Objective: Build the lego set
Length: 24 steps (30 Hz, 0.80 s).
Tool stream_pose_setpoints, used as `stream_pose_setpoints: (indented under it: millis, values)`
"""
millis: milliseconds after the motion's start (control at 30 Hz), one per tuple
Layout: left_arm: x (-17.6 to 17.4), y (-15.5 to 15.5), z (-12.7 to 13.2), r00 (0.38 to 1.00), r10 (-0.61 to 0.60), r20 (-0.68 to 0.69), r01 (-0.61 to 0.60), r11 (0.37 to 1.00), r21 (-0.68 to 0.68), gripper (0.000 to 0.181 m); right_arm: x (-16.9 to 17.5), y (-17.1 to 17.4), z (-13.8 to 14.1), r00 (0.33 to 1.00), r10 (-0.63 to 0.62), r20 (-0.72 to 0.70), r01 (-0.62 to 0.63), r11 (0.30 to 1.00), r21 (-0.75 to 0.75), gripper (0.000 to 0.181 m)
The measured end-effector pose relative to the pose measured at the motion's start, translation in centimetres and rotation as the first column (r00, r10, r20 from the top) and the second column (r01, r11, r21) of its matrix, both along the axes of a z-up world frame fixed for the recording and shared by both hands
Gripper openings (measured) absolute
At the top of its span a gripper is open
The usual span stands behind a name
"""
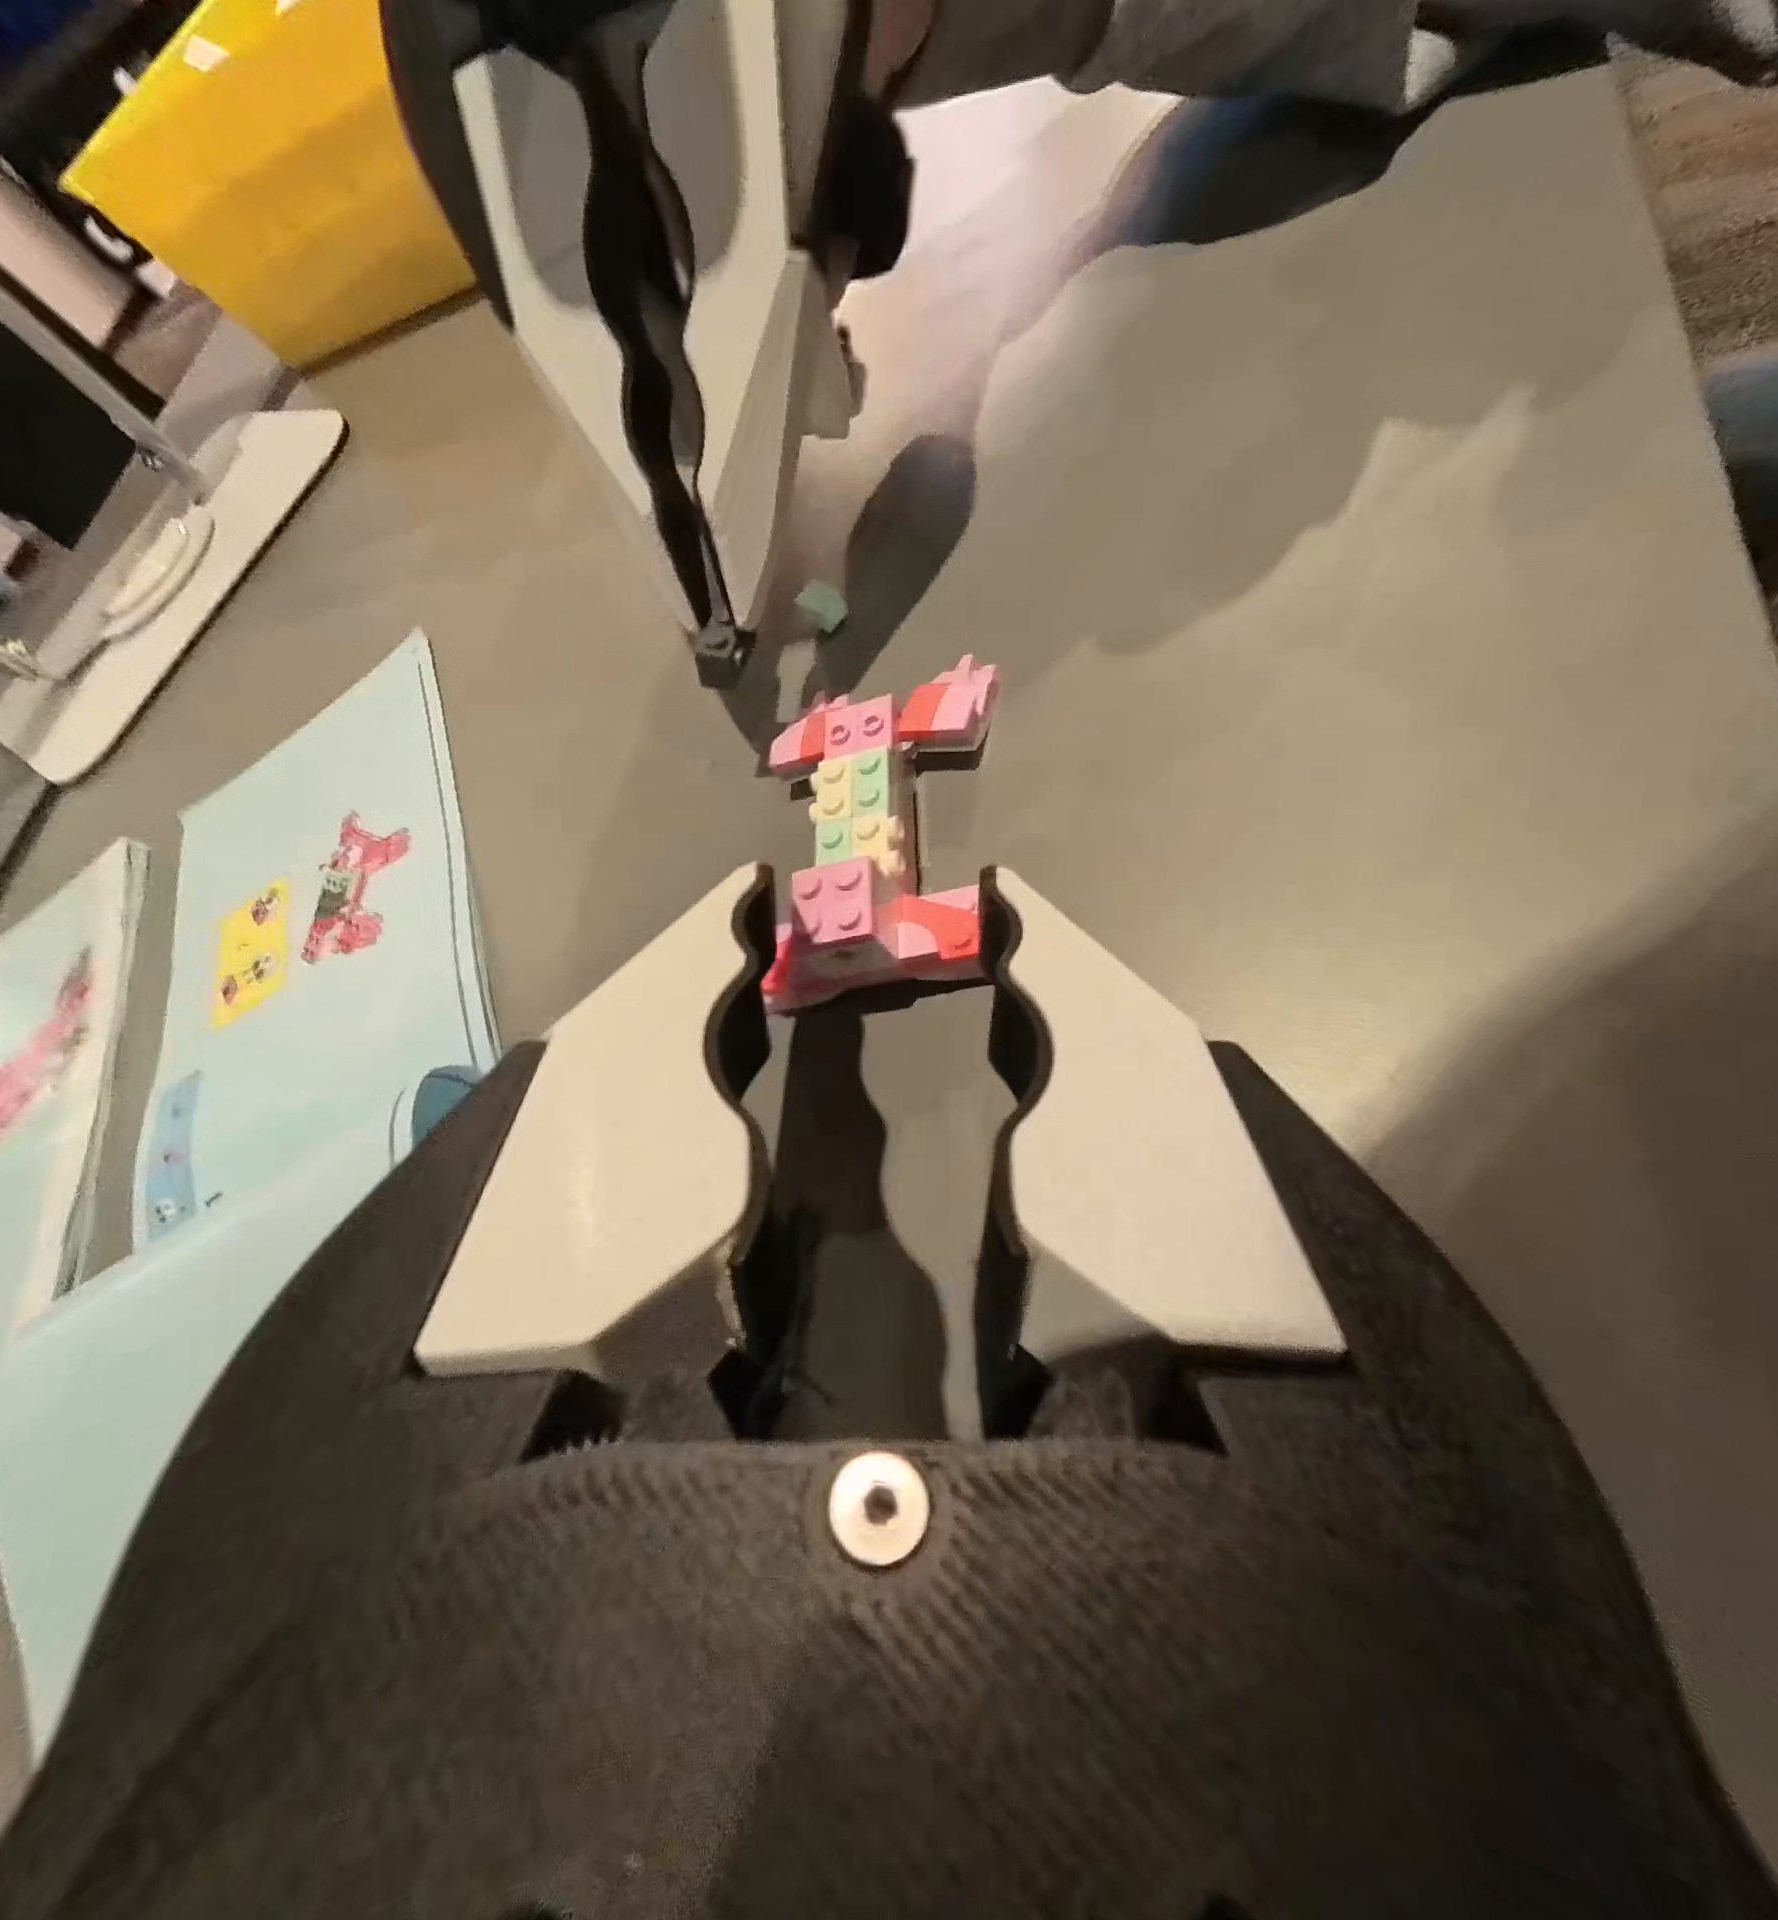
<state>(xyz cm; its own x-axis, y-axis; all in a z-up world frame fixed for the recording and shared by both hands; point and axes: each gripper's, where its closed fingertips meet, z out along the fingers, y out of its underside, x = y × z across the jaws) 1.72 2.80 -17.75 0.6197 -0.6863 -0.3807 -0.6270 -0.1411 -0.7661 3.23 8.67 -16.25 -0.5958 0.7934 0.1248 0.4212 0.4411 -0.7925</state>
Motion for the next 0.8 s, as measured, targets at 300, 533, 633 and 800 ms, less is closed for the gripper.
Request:
stream_pose_setpoints:
  millis: [300,533,633,800]
  values:
    - [-0.8,0.5,0.3,0.983,0.08,0.167,-0.058,0.989,-0.134,0.032,-0.2,-2.0,0.8,0.998,0.061,-0.025,-0.063,0.996,-0.064,0.004]
    - [-0.6,0.5,-0.6,0.985,0.076,0.154,-0.044,0.978,-0.203,0.018,-0.2,-3.4,0.0,0.994,0.103,0.043,-0.099,0.991,-0.091,0.004]
    - [-0.6,0.4,-0.6,0.984,0.075,0.164,-0.039,0.976,-0.215,0.017,-0.4,-3.8,-0.2,0.992,0.113,0.057,-0.108,0.99,-0.088,0.004]
    - [-0.6,0.4,-0.6,0.982,0.074,0.176,-0.033,0.973,-0.229,0.017,-0.7,-4.6,-0.4,0.988,0.127,0.083,-0.12,0.989,-0.081,0.004]
